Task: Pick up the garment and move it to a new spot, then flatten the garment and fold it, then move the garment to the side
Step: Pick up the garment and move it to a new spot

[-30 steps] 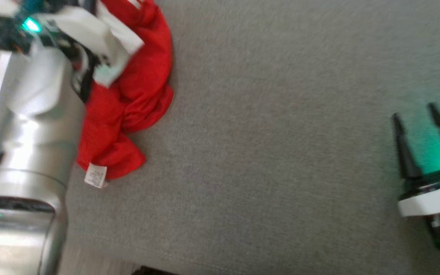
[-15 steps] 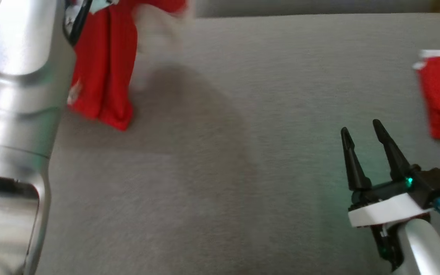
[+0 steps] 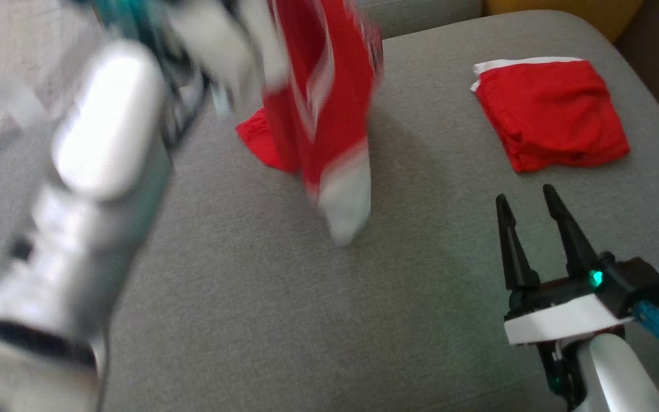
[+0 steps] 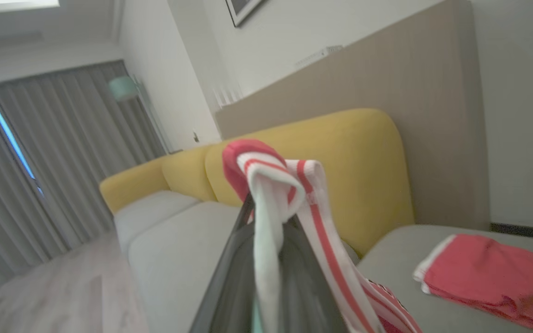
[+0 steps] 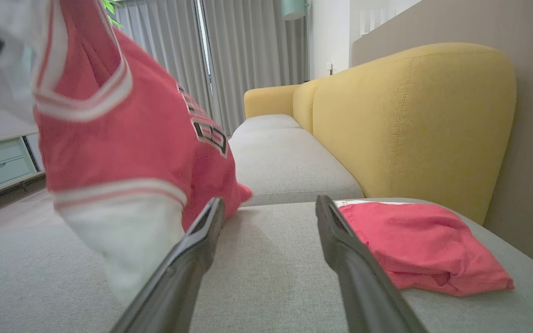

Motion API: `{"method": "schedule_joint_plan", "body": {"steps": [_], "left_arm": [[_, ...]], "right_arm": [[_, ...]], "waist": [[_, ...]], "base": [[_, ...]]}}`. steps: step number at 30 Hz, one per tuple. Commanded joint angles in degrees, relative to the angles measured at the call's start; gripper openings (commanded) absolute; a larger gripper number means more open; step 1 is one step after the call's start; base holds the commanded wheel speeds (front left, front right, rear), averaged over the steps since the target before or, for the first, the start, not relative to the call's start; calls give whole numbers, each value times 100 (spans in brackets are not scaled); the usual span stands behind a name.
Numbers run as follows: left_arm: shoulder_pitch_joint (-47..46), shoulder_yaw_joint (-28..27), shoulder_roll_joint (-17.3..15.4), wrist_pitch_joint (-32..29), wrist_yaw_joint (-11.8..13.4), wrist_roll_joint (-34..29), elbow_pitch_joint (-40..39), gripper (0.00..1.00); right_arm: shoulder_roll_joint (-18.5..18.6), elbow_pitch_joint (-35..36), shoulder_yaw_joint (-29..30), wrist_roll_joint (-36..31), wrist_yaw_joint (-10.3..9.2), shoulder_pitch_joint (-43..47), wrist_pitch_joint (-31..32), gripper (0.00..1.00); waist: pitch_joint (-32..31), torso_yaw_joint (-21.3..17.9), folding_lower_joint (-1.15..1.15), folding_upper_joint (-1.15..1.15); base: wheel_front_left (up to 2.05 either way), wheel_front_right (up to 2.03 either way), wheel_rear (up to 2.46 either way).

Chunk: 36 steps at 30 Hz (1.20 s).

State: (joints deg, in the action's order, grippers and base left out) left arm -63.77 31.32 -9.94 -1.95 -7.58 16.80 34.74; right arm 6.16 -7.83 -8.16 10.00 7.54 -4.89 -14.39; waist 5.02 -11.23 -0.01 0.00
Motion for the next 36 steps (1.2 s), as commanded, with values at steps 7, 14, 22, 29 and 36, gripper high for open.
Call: {"method": "schedule_joint_plan", "body": {"steps": [7, 14, 22, 29, 36], "left_arm": [[2018, 83, -271, 444, 153, 297, -66, 0], [2975, 44, -492, 1273, 593, 229, 388, 100], [3766, -441, -410, 1686, 1233, 338, -26, 100], [5296, -1108, 34, 1693, 1515, 204, -1812, 100], [6384, -1604, 455, 1694, 1500, -80, -2649, 100]], "right_arm": [[-158, 172, -122, -20, -5, 248, -61, 100], [-218, 164, -76, -8, -5, 460, -61, 100], [-256, 160, 142, -18, -5, 752, -61, 100], [-282, 169, 413, -61, -5, 987, -61, 100], [-292, 118, 597, -175, -5, 1164, -61, 100]], "waist": [[-158, -51, 1, 0], [-190, 147, 1, 0], [-429, 672, 1, 0], [-613, 1283, 1, 0], [-780, 1695, 1, 0]], "base": [[0, 0, 0], [0, 0, 0], [0, 0, 0], [0, 0, 0], [0, 0, 0]]}}
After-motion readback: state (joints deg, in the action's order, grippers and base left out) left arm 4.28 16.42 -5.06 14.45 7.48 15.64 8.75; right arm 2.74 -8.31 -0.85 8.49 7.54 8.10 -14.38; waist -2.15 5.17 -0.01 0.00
